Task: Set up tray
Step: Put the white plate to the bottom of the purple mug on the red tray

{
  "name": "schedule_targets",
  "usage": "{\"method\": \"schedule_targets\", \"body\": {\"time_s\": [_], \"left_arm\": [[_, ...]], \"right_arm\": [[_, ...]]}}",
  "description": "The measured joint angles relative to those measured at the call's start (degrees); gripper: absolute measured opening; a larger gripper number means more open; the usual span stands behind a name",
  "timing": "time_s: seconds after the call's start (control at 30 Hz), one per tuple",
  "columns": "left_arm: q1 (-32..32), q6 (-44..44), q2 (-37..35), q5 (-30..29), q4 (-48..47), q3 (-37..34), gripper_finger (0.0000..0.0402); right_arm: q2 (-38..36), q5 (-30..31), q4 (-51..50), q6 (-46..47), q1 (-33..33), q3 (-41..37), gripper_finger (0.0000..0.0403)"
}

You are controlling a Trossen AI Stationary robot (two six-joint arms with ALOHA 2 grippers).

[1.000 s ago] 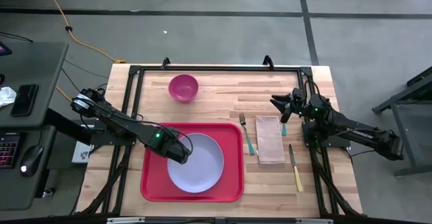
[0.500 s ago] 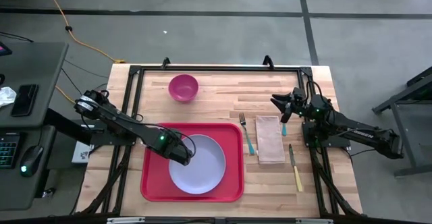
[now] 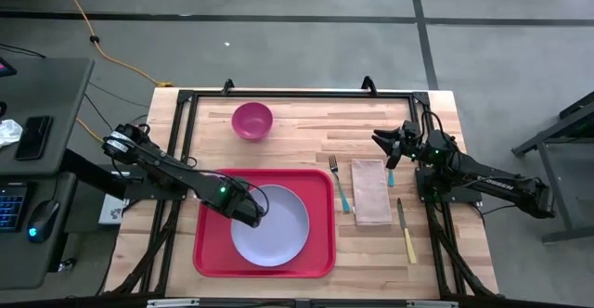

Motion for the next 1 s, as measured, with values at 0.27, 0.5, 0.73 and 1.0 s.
{"method": "schedule_targets", "body": {"time_s": [0.27,0.5,0.73,1.0], "left_arm": [[0.00,0.04,0.75,0.02,-0.07,-0.09,0.0039],[-0.01,1.49,1.85,1.07,1.34,-0.03,0.0042],[0.00,1.52,3.15,1.24,1.15,-0.07,0.0051],[-0.01,1.92,4.17,1.55,0.17,-0.11,0.0109]], "right_arm": [[0.00,0.00,0.04,0.02,0.00,0.00,0.0112],[-0.05,0.04,0.55,-0.01,0.00,0.00,0.0112],[-0.31,0.13,0.55,-0.13,0.00,0.00,0.0112],[-0.31,0.22,0.51,-0.38,0.00,0.00,0.0112]]}}
